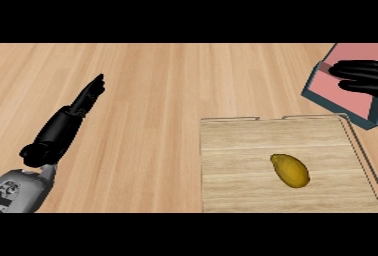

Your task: Pick the lemon from the tray and place it in the cardboard box

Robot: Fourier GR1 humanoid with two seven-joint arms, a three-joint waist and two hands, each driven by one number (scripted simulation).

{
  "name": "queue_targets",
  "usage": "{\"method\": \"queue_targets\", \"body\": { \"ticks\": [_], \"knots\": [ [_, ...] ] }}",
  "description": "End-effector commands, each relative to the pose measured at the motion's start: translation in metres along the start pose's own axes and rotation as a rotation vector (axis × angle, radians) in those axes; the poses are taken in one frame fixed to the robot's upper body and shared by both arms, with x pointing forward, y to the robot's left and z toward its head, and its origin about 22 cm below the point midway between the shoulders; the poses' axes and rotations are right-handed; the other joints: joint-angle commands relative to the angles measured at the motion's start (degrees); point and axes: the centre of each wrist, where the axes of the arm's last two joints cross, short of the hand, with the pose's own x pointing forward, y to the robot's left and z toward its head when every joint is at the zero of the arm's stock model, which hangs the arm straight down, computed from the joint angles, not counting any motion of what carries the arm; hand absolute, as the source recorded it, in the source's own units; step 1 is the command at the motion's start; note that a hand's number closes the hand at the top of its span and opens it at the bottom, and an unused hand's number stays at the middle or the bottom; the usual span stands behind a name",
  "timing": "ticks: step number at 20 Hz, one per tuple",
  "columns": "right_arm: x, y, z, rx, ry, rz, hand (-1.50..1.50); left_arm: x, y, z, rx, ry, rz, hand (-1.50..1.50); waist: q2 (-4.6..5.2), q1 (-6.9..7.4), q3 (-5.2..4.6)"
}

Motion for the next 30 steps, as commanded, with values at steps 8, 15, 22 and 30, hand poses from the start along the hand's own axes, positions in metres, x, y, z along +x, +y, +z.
{"method": "queue_targets", "body": {
  "ticks": [8,15,22,30],
  "knots": [
    [0.053,0.026,-0.009,0.380,0.025,0.266,-1.50,-0.001,-0.005,0.011,0.014,-0.001,0.009,0.00,-0.80,-0.87,-0.07],
    [0.089,0.065,-0.023,0.472,0.125,0.320,-1.50,-0.005,-0.004,-0.009,0.003,0.015,0.009,0.00,-0.64,-1.09,-0.11],
    [0.082,0.097,-0.023,0.494,0.172,0.315,-1.50,0.009,-0.002,-0.005,0.005,0.009,0.001,0.00,-0.53,-0.37,-0.07],
    [0.084,0.131,-0.043,0.443,0.205,0.382,-1.50,-0.003,-0.022,0.006,-0.009,0.019,0.007,0.00,-0.50,-0.11,-0.08]
  ]
}}
